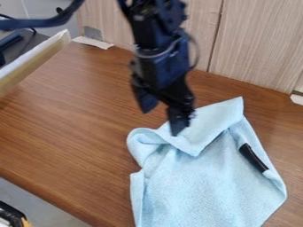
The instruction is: Fold the cloth from top to bottom
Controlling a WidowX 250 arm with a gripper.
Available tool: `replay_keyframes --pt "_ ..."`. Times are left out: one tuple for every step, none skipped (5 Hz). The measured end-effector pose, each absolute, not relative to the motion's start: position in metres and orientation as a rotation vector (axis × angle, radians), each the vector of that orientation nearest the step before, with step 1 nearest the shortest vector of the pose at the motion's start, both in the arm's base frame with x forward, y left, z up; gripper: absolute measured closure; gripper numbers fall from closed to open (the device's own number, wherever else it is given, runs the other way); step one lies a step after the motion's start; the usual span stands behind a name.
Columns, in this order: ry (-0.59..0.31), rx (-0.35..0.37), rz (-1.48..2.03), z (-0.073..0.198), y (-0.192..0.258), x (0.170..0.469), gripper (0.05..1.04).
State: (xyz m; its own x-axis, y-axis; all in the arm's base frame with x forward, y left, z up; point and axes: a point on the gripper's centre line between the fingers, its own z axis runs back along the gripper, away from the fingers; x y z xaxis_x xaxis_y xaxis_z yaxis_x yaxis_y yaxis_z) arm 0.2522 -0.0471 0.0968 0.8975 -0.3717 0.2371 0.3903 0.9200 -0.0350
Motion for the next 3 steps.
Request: replay_keyframes --pt "-0.202 -0.074 -0.394 0.091 -0.035 0.251 0.083" --pt "-0.166 -0.079 -0.373 0.082 -0.022 0.251 0.083" --pt "-0.105 -0.091 -0.378 0.064 -0.012 0.25 0.083"
